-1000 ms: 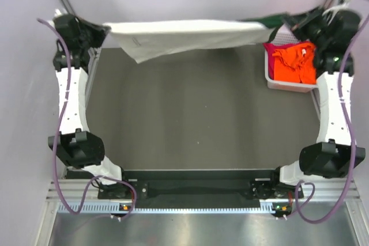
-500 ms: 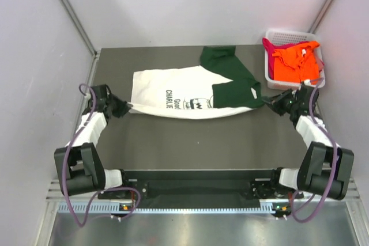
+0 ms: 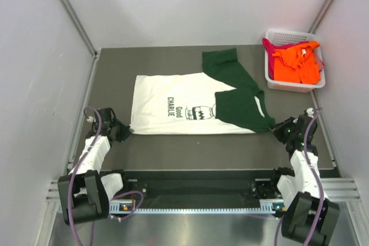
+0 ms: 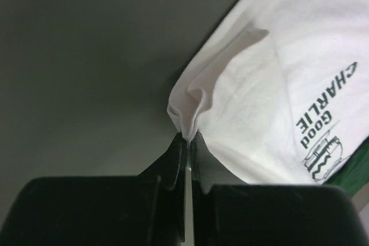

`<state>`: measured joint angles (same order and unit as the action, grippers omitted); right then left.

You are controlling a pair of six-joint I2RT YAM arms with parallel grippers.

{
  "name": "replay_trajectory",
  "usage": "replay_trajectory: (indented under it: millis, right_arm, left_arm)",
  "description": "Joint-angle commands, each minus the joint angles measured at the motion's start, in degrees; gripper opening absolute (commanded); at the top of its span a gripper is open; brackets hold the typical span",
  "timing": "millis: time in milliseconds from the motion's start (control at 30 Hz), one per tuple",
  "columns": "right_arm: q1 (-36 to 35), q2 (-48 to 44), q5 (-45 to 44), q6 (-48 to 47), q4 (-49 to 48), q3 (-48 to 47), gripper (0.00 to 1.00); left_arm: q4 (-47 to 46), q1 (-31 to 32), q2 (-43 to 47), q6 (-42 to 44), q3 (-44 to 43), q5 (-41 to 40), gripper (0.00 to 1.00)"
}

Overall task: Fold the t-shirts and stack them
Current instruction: Fold the tshirt

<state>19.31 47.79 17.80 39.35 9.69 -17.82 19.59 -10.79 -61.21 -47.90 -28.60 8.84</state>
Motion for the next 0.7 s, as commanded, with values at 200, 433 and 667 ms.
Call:
replay_trajectory:
  millis: [200, 433, 667]
  right_arm:
    - [0.9, -10.6, -13.1, 1.0, 9.6, 2.3, 0.00]
    - [0.9, -11.1, -20.6, 4.7, 14.4, 1.2, 0.00]
    - [1.0, -13.6, -23.6, 7.0, 18.1, 0.8, 0.00]
  left_arm:
    - [6.2, -0.6, 6.0, -2.1, 4.4, -7.2, 0.00]
    - [11.5, -0.7, 13.3, -4.0, 4.5, -13.5, 0.00]
    - [14.0, -0.6, 15.2, -5.1, 4.7, -14.2, 0.00]
